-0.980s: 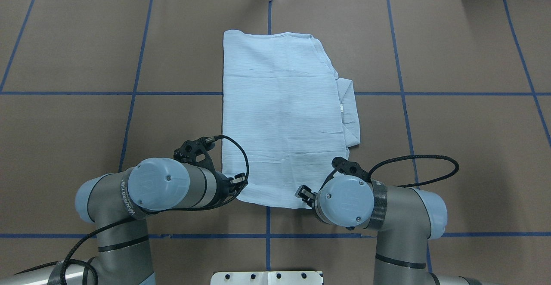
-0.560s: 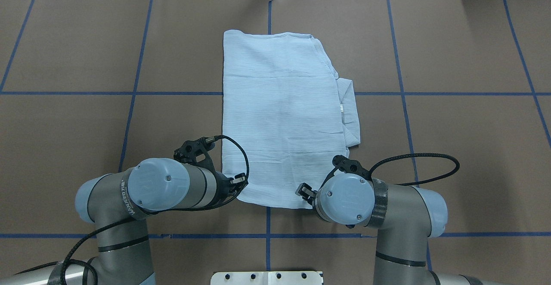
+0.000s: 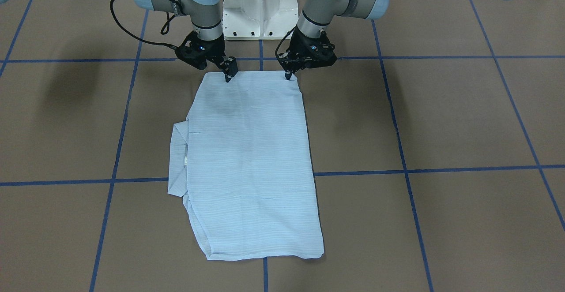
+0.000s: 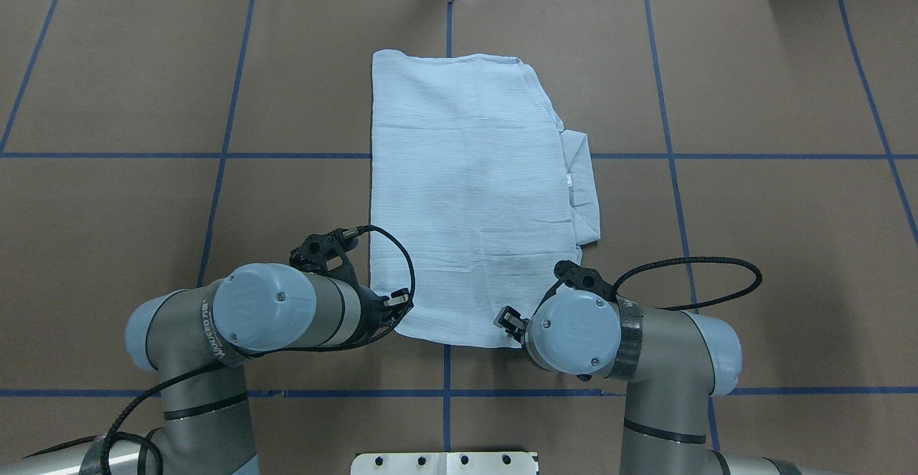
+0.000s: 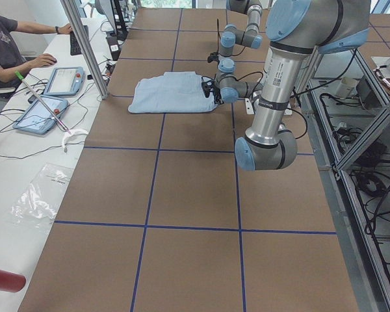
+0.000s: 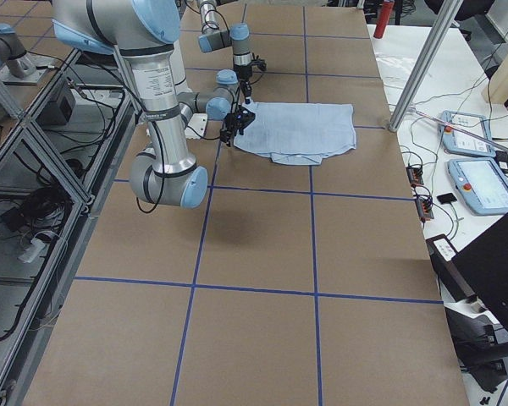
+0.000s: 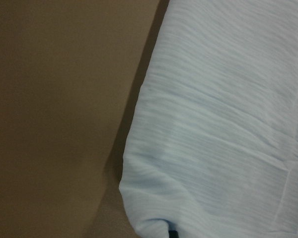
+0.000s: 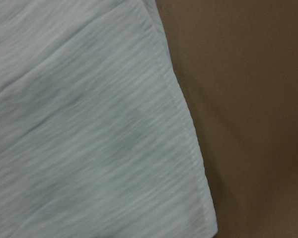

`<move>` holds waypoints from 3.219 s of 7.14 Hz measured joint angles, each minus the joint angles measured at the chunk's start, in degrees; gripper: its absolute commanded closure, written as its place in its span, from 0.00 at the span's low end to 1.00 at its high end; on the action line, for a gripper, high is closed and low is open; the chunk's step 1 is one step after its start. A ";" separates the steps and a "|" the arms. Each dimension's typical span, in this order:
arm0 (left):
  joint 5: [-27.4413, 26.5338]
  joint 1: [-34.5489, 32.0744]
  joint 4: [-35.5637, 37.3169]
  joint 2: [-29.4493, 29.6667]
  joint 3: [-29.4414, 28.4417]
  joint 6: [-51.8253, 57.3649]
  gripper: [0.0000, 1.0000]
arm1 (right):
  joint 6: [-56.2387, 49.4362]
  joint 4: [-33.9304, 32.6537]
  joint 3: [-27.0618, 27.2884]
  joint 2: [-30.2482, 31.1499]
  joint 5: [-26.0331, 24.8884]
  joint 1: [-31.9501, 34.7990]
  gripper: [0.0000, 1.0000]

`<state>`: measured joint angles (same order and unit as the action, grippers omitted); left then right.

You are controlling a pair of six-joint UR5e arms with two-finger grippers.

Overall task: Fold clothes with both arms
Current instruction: 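Grasp the shirt corners nearest the robot with both grippers, then lift the near edge with both grippers and fold it over the far half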

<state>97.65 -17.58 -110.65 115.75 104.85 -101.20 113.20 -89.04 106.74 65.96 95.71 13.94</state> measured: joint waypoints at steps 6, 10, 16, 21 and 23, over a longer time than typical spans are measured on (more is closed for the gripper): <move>-0.08 -0.35 0.00 -0.02 -0.09 0.34 1.00 | 0.06 0.01 -0.11 0.08 0.00 -0.17 0.67; -0.03 -0.73 0.00 -0.08 -0.22 0.38 1.00 | -0.08 -0.34 0.08 -0.01 0.20 -0.05 1.00; 0.00 -0.72 0.00 0.05 -0.17 0.39 1.00 | 1.39 -0.69 0.68 -0.76 0.60 1.23 1.00; 1.13 0.32 5.40 -0.30 9.48 0.40 1.00 | 0.93 -0.70 11.72 2.35 6.28 3.18 1.00; 3.51 4.41 11.45 -0.23 16.95 0.20 1.00 | 0.81 -0.62 17.51 3.81 8.65 1.74 1.00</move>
<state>101.15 -13.17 -99.20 115.52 121.81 -100.99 114.01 -89.66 124.25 69.77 104.37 15.68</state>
